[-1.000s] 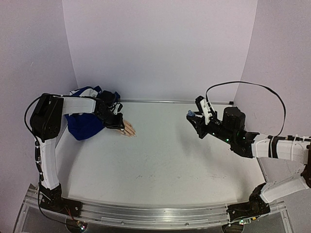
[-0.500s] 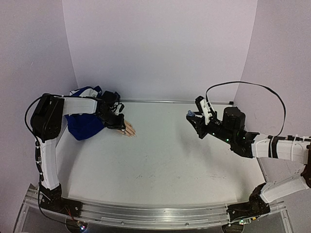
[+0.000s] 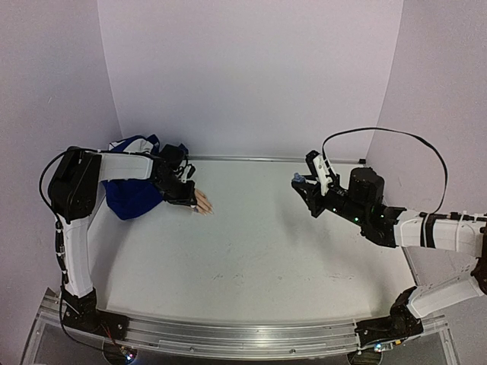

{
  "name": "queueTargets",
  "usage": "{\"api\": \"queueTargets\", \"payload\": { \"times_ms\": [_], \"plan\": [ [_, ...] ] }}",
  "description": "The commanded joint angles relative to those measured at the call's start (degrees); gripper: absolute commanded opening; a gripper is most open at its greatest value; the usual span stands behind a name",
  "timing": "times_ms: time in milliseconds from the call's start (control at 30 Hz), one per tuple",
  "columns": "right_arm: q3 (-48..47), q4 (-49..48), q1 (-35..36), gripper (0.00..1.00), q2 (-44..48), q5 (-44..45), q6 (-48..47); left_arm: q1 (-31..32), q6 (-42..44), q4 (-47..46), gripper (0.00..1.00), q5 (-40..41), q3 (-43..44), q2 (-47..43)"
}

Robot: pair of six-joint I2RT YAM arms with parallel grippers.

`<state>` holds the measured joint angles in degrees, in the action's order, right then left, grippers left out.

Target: Paint the nails

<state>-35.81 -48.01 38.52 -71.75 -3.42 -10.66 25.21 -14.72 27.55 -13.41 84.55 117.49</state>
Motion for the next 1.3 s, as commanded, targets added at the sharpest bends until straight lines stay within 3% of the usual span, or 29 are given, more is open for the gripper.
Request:
{"api": "queueTargets", "payload": {
  "times_ms": [0, 567, 1267],
  "plan": [
    [-1.6, -4.4, -0.3, 0.0, 1.2, -0.4, 0.8, 0.5, 1.1, -0.2, 0.0, -0.7, 0.6, -2.5],
    [-1.4, -4.6, -0.3, 0.0, 1.2, -0.6, 1.0, 0.9, 1.4, 0.0, 0.0, -0.1, -0.1, -6.8],
    [-1.3, -4.6, -0.3, 0.0, 1.5, -0.2, 0.9, 0.0, 2.1, 2.3, 0.0, 1.5, 2.9, -2.1]
  ]
}}
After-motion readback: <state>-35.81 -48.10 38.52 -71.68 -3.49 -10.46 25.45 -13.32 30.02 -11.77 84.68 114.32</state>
